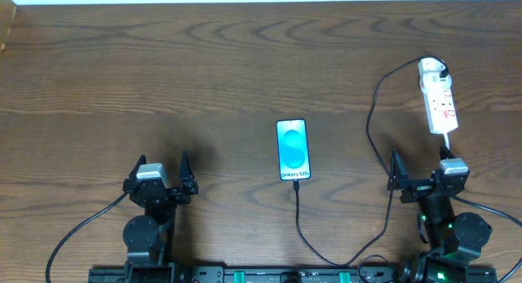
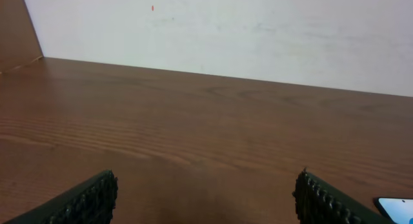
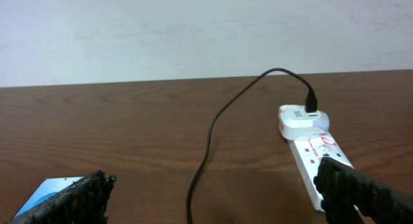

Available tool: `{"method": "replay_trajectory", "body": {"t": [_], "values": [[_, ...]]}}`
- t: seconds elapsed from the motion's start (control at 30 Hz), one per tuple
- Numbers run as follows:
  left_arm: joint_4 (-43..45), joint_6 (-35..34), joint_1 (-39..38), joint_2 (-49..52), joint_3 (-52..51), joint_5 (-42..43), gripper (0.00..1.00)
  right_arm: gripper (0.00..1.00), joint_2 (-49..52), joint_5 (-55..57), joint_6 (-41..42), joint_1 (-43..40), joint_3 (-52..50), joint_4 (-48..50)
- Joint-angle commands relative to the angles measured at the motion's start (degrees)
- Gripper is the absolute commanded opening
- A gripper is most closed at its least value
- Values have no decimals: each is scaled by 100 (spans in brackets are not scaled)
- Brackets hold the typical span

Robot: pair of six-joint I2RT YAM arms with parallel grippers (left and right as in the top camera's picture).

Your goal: Plug charger to phone and switch on socket

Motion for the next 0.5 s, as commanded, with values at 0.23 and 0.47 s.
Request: {"method": "replay_trajectory", "body": {"t": [0.23,0.47], "values": [[-223,37,35,-35,-105,-74,87,99,-411,1976,76,1158,-9,-466],[-223,37,35,-35,-105,-74,87,99,-966,2350,70,1589,-9,-955]]}}
